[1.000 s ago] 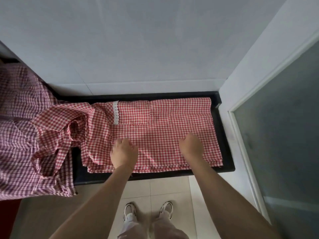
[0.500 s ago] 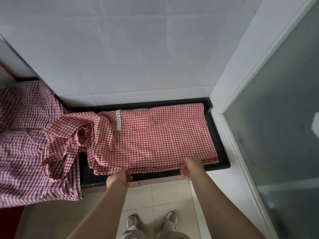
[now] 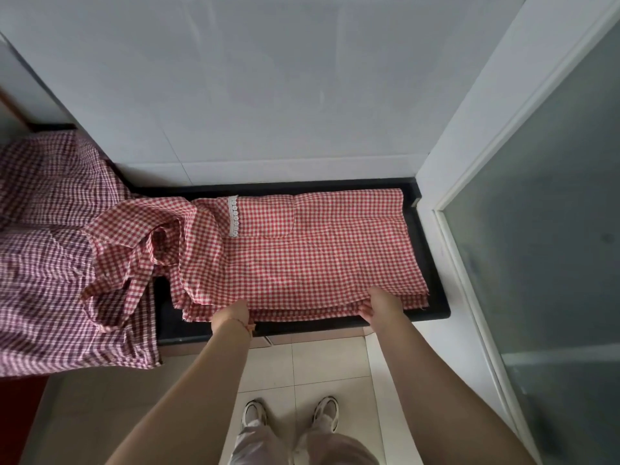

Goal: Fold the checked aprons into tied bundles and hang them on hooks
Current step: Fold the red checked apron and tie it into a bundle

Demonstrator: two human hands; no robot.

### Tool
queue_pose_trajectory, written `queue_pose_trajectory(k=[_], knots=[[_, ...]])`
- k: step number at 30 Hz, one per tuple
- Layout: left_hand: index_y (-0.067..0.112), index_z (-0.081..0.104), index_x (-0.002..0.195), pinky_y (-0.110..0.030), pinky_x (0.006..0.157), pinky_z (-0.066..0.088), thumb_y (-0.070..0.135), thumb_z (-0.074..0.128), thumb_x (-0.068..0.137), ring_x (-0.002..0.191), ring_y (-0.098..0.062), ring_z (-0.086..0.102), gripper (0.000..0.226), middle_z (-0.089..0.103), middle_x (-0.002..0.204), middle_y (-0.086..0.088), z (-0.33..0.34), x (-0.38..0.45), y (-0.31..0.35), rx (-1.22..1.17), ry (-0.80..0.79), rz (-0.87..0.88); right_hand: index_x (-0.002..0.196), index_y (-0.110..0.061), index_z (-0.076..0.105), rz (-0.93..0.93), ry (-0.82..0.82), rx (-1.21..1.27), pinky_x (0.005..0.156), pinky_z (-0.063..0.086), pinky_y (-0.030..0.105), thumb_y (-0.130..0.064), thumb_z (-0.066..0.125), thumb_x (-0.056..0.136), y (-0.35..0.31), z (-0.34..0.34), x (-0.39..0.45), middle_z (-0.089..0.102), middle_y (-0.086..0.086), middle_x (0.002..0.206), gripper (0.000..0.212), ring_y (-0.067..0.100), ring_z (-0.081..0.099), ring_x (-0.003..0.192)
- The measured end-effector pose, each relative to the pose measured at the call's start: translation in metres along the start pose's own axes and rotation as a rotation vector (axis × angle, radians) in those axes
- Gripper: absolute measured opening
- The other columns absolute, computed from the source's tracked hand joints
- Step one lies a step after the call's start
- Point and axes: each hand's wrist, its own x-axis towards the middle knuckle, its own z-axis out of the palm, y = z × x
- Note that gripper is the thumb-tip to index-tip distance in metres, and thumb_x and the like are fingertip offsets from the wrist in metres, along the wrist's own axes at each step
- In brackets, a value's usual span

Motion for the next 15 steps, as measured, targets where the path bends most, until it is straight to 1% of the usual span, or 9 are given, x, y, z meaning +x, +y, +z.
queue_pose_trajectory(k=[1, 3, 5, 6, 8, 10, 11, 13, 15], knots=[[0.010, 0.049, 0.085, -0.040, 0.091, 0.056, 0.013, 0.057, 0.095, 0.073, -0.022, 0.056, 0.013, 0.056, 0.084, -0.008, 0.002, -0.002, 0.000, -0.001, 0.015, 0.010, 0.128, -0.004, 0.047, -0.014, 0.017, -0.025, 0.084, 0.052, 0.041, -0.012, 0.057, 0.099, 0.000, 0.001, 0.002, 0.060, 0.018, 0.124, 0.031, 0.029, 0.062, 0.096], [0.010, 0.048, 0.082, -0.039, 0.090, 0.056, 0.013, 0.052, 0.096, 0.071, -0.021, 0.055, 0.015, 0.053, 0.081, -0.007, 0.004, -0.008, -0.002, -0.004, 0.045, 0.031, 0.118, -0.006, 0.047, -0.040, 0.053, -0.060, 0.088, 0.054, 0.043, -0.018, 0.055, 0.100, -0.002, 0.005, 0.004, 0.059, 0.019, 0.124, 0.023, 0.031, 0.062, 0.098], [0.007, 0.055, 0.093, -0.037, 0.083, 0.056, 0.016, 0.050, 0.094, 0.076, -0.022, 0.058, 0.010, 0.055, 0.082, -0.007, 0.004, -0.013, -0.004, 0.002, 0.062, 0.042, 0.115, -0.006, 0.048, -0.039, 0.082, -0.046, 0.091, 0.056, 0.046, -0.021, 0.052, 0.101, -0.005, 0.006, -0.001, 0.060, 0.019, 0.119, 0.021, 0.032, 0.063, 0.099], [0.007, 0.057, 0.099, -0.035, 0.080, 0.055, 0.016, 0.050, 0.093, 0.079, -0.023, 0.059, 0.013, 0.056, 0.084, -0.006, 0.003, -0.014, -0.006, 0.006, 0.065, 0.045, 0.116, -0.005, 0.050, -0.037, 0.099, -0.040, 0.091, 0.057, 0.046, -0.021, 0.052, 0.101, -0.006, 0.005, -0.003, 0.061, 0.019, 0.117, 0.022, 0.032, 0.063, 0.098], [0.008, 0.055, 0.105, -0.035, 0.083, 0.055, 0.018, 0.049, 0.093, 0.085, -0.023, 0.059, 0.016, 0.056, 0.086, -0.005, 0.002, -0.016, -0.008, -0.008, 0.059, 0.048, 0.119, -0.004, 0.050, -0.034, 0.105, -0.026, 0.090, 0.058, 0.043, -0.020, 0.052, 0.102, -0.004, 0.003, -0.004, 0.060, 0.018, 0.116, 0.024, 0.030, 0.063, 0.092], [0.010, 0.055, 0.107, -0.036, 0.087, 0.055, 0.021, 0.050, 0.094, 0.090, -0.024, 0.061, 0.018, 0.057, 0.089, -0.005, 0.002, -0.019, -0.009, -0.023, 0.054, 0.063, 0.116, -0.005, 0.046, -0.054, 0.105, -0.015, 0.089, 0.058, 0.041, -0.019, 0.053, 0.102, -0.001, 0.001, -0.007, 0.057, 0.016, 0.114, 0.021, 0.029, 0.062, 0.090], [0.010, 0.056, 0.107, -0.035, 0.085, 0.055, 0.023, 0.051, 0.094, 0.091, -0.024, 0.062, 0.019, 0.059, 0.090, -0.005, 0.001, -0.021, -0.010, -0.020, 0.059, 0.079, 0.114, -0.006, 0.045, -0.064, 0.119, -0.019, 0.090, 0.058, 0.040, -0.020, 0.054, 0.102, 0.000, 0.000, -0.009, 0.056, 0.016, 0.113, 0.021, 0.029, 0.062, 0.093], [0.011, 0.060, 0.105, -0.032, 0.072, 0.053, 0.025, 0.054, 0.093, 0.085, -0.022, 0.062, 0.019, 0.063, 0.093, -0.006, 0.002, -0.023, -0.015, -0.018, 0.081, 0.110, 0.110, -0.006, 0.044, -0.079, 0.145, -0.064, 0.092, 0.058, 0.040, -0.020, 0.057, 0.101, 0.003, -0.001, -0.010, 0.056, 0.015, 0.110, 0.021, 0.029, 0.063, 0.097], [0.011, 0.062, 0.103, -0.030, 0.061, 0.048, 0.024, 0.057, 0.089, 0.075, -0.019, 0.058, 0.020, 0.064, 0.095, -0.006, 0.002, -0.026, -0.019, -0.032, 0.113, 0.118, 0.107, -0.005, 0.045, -0.092, 0.164, -0.120, 0.089, 0.059, 0.036, -0.020, 0.057, 0.101, 0.004, -0.001, -0.011, 0.058, 0.013, 0.103, 0.020, 0.026, 0.062, 0.089]])
